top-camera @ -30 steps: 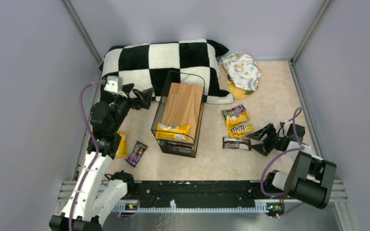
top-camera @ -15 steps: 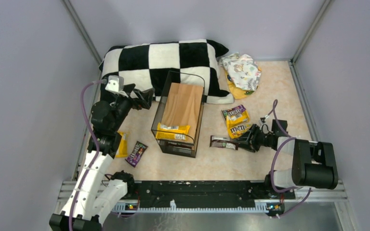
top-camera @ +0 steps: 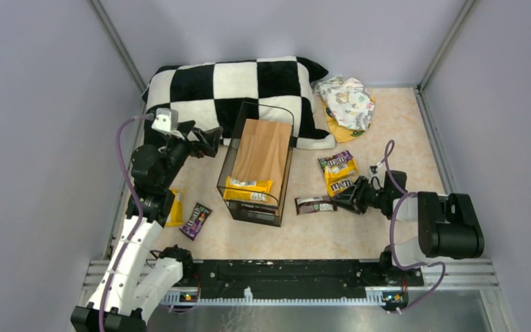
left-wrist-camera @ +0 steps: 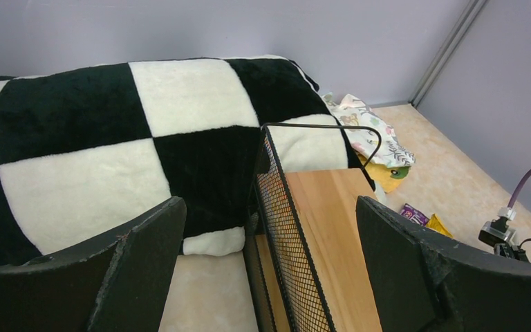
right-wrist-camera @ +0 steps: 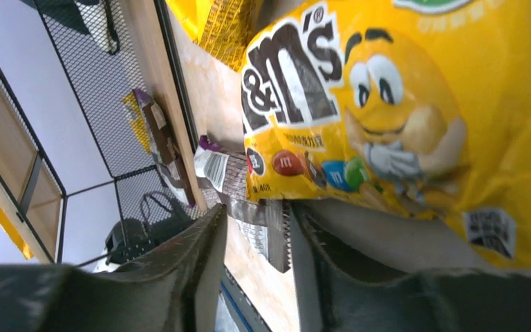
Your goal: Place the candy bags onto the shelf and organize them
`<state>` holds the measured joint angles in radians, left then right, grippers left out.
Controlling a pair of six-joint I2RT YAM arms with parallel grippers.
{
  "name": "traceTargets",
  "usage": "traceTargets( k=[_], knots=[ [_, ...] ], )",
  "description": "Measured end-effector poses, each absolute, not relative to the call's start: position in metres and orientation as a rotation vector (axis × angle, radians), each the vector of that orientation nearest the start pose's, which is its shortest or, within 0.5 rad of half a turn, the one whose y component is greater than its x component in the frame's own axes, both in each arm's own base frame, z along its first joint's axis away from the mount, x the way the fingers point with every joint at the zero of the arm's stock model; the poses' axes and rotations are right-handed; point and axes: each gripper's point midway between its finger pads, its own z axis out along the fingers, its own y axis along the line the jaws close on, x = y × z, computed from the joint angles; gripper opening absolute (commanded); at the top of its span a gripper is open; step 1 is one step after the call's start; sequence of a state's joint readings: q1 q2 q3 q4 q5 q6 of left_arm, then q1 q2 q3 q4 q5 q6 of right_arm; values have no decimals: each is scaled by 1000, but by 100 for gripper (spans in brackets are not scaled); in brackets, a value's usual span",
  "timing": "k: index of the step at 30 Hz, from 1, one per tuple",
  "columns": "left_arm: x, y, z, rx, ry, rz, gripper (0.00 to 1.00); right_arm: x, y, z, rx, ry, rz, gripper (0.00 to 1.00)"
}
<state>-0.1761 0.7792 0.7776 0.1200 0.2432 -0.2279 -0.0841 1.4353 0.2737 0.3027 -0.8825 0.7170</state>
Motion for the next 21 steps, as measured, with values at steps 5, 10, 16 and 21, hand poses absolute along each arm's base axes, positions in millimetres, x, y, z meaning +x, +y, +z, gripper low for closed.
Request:
traceTargets(
  k=[5,10,16,21],
  knots=[
    [309,-107,345,161,1472,-507,99,238,141,25,546,2358,1339,0],
    [309,-107,345,161,1472,-507,99,242,146,33,558,2312,1378,0],
    [310,-107,345,161,1472,-507,99,247,145,61,505,2270,1357,0],
    [311,-108,343,160,1481,-508,99,276,135,119,374,2163,1240,0]
  ],
)
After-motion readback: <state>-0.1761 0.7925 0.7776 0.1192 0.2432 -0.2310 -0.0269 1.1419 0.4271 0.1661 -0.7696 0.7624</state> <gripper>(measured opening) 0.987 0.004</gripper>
